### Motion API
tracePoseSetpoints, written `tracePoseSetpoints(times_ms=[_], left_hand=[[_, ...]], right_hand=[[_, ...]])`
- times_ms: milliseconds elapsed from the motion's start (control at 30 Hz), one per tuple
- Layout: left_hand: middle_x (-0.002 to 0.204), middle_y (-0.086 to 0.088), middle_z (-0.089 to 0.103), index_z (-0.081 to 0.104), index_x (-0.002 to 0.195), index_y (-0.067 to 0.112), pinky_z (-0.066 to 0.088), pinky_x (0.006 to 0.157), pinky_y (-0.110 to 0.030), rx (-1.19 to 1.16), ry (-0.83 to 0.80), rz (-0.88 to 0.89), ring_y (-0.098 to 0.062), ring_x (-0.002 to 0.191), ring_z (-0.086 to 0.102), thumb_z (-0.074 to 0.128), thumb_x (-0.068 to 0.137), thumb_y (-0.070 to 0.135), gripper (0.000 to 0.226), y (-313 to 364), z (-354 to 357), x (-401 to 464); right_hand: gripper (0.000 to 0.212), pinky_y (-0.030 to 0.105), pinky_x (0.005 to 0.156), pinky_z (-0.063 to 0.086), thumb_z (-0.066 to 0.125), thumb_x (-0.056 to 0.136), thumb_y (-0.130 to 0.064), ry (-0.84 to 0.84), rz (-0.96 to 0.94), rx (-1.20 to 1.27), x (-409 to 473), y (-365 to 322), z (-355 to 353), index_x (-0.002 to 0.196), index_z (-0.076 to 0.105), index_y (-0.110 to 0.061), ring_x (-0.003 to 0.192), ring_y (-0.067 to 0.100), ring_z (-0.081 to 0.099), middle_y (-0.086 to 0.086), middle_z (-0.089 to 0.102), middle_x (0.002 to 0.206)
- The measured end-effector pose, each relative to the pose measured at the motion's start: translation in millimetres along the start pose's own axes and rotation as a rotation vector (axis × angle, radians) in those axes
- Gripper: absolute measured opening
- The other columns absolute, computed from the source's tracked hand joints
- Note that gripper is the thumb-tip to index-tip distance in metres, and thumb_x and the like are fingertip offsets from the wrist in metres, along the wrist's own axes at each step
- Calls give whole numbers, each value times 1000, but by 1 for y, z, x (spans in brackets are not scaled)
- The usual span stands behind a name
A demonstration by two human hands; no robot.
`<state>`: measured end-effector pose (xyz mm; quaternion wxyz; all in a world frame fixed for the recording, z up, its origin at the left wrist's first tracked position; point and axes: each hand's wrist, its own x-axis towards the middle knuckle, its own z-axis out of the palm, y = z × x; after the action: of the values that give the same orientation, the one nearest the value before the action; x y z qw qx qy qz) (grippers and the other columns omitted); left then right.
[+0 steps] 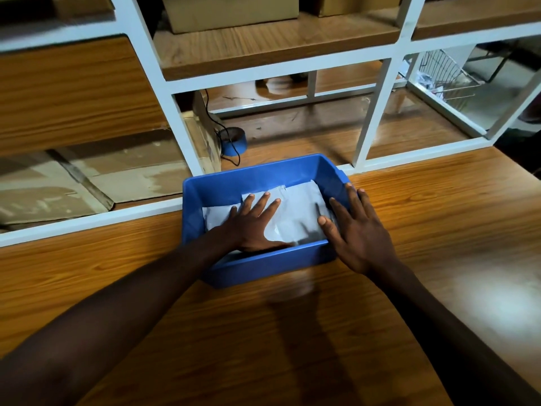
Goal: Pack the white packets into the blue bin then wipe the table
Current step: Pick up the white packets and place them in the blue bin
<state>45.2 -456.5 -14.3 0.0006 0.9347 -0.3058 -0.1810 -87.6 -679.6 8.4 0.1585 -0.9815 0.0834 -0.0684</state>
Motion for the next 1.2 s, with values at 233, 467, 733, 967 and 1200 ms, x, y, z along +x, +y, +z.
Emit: tracePoseSetpoints(times_ms=[233,467,733,967,1200], left_hand=[[164,5,-8,-4,154,32,5,120,-51,-157,200,80,-23,150,-6,33,66,95,115,-2,-32,-47],[148,-1,47,43,144,19,29,111,-26,-268,737,67,-15,137,40,53,88,60,71,-6,-38,-143],[128,-6,64,63,126,10,46,101,-28,-345,895,-184,-17,120,58,57,91,43,48,-40,28,-266],[133,0,61,60,130,17,46,102,-31,-406,894,-416,-10,125,53,56,95,41,43,-119,76,-386],[138,13,52,55,135,27,38,103,-15,-395,889,-492,3,129,43,48,96,52,47,-261,110,-480]], right_hand=[[81,52,123,15,12,91,-73,49,-27,45,-6,-11,-12,155,30,-26,154,28,9,8,13,167],[55,39,106,41,44,99,-49,406,-272,264,-31,-73,-21,134,59,-10,131,27,50,12,58,140],[54,32,97,41,46,99,-46,272,-601,560,-76,-185,24,124,64,-2,116,28,54,18,64,125],[44,42,90,52,56,97,-37,239,-773,643,-118,-308,88,123,66,-2,112,33,61,17,64,123],[47,44,74,59,52,98,-43,158,-777,612,-146,-458,164,127,64,-8,111,29,63,15,64,126]])
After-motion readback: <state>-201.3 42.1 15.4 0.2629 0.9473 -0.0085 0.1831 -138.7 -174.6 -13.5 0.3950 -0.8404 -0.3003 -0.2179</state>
